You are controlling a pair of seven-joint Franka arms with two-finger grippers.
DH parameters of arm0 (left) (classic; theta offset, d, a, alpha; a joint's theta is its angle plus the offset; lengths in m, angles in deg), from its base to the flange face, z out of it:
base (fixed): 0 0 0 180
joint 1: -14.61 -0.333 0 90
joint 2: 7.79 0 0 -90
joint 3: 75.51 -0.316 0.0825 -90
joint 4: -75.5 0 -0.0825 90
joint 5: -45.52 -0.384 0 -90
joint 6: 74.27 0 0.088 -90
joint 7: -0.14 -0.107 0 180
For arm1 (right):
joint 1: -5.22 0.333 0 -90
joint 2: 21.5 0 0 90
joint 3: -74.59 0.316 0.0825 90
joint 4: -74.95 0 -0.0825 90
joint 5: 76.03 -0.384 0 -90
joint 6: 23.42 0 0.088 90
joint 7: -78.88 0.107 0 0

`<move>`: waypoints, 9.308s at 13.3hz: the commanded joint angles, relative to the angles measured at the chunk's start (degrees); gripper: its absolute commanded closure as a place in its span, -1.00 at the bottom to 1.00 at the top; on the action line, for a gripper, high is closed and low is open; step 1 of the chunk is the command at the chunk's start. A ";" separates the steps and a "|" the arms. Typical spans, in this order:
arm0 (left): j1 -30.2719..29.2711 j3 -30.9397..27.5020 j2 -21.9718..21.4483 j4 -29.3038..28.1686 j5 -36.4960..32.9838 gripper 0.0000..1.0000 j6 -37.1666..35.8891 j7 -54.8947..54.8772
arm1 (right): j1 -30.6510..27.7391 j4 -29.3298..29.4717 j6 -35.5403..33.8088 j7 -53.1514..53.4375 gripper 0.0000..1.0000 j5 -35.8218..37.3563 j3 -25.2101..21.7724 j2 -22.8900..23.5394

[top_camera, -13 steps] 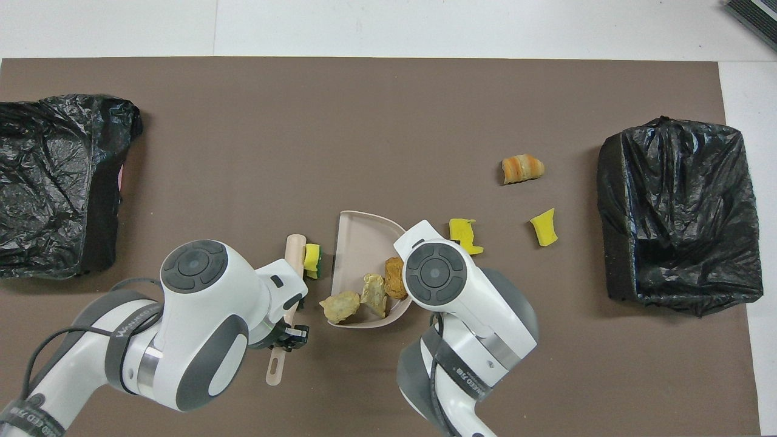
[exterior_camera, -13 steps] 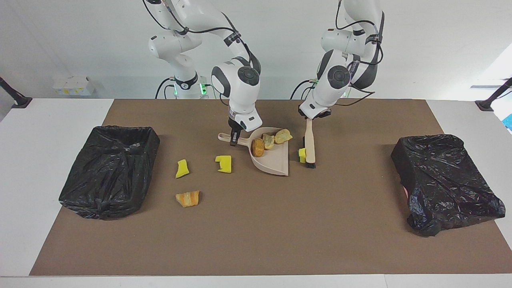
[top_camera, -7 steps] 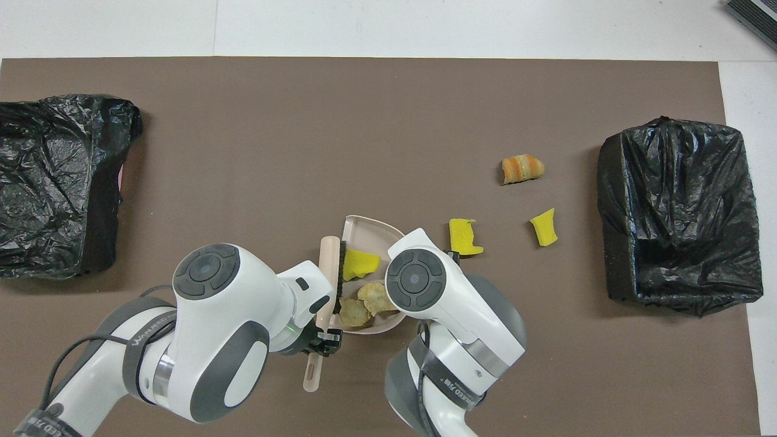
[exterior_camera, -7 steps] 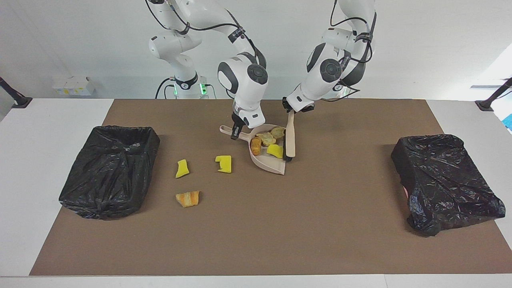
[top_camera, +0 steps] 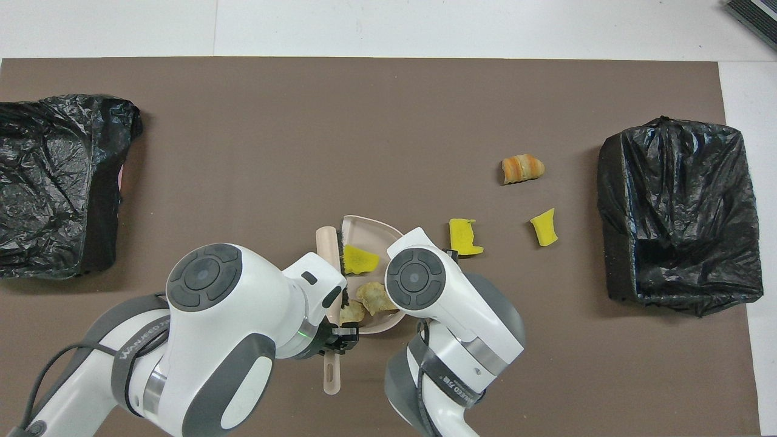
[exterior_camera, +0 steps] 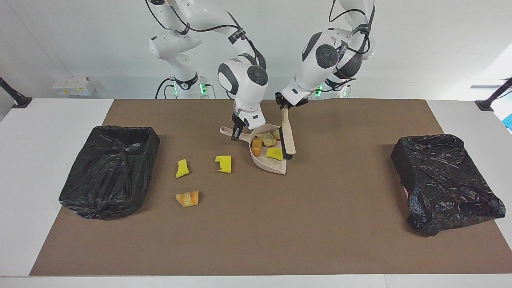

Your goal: Sweep and dump trash in bin

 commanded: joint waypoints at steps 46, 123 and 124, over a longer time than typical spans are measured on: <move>8.77 14.69 -5.54 -22.02 -4.48 -0.75 20.19 13.00 | -48.08 20.97 -22.10 -43.23 1.00 41.56 0.05 -4.17; -23.76 -4.30 4.93 40.40 -23.29 -1.00 -26.92 -33.26 | -2.36 19.95 -15.23 74.54 -1.00 -12.93 4.89 1.65; -23.24 -4.30 4.93 40.31 -22.59 -1.00 -26.83 -33.25 | -2.02 17.41 -15.95 74.63 -1.00 -12.93 5.06 -0.45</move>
